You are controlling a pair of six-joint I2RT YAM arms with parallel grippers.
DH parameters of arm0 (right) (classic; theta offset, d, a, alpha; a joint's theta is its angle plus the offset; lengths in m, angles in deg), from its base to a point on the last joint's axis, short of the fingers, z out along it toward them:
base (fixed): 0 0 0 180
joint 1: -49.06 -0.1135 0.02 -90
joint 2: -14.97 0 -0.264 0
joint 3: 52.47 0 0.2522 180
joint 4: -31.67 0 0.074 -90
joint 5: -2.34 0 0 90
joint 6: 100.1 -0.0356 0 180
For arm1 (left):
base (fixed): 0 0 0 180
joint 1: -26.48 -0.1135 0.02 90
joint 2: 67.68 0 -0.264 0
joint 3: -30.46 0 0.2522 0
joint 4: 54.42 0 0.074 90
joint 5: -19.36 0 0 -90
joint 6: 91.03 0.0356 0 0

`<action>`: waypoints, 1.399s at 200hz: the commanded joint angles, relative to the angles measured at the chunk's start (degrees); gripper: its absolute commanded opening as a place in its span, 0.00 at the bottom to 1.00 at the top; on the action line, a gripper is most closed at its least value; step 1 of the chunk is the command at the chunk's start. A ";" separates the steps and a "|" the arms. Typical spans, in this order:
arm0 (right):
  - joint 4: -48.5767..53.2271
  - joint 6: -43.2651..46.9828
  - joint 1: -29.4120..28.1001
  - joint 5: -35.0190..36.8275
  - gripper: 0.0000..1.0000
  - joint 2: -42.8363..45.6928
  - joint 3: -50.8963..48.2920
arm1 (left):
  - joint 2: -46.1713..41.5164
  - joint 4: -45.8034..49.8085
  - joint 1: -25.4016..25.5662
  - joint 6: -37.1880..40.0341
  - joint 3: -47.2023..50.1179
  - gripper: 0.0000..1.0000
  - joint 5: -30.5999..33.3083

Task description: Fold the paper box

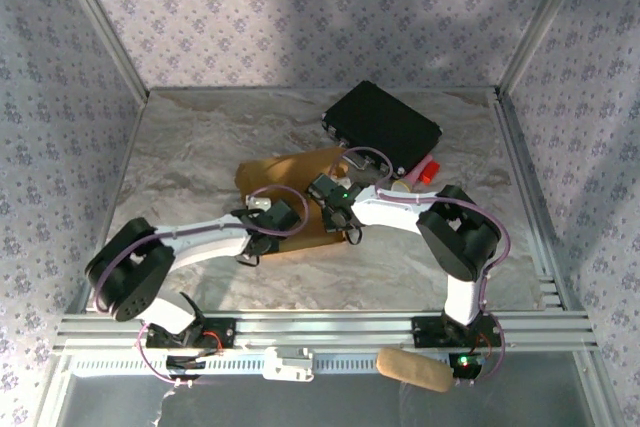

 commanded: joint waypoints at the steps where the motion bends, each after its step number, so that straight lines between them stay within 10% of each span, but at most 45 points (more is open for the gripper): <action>1: 0.58 1.02 0.13 0.87 0.04 -0.59 -0.50 | -9.99 4.45 -1.35 3.63 -3.11 0.66 -1.28; 92: 0.61 10.22 0.23 -3.11 0.50 8.65 -1.17 | -18.96 5.80 -34.53 31.51 -10.81 0.68 -42.22; 181: -2.26 27.33 14.62 -20.52 0.55 28.64 -6.63 | -16.55 4.42 -34.46 35.69 -12.05 0.63 -38.91; 280: -2.28 42.07 19.80 -30.74 0.57 15.50 7.43 | -10.70 3.77 -32.96 36.15 -15.38 0.53 -35.03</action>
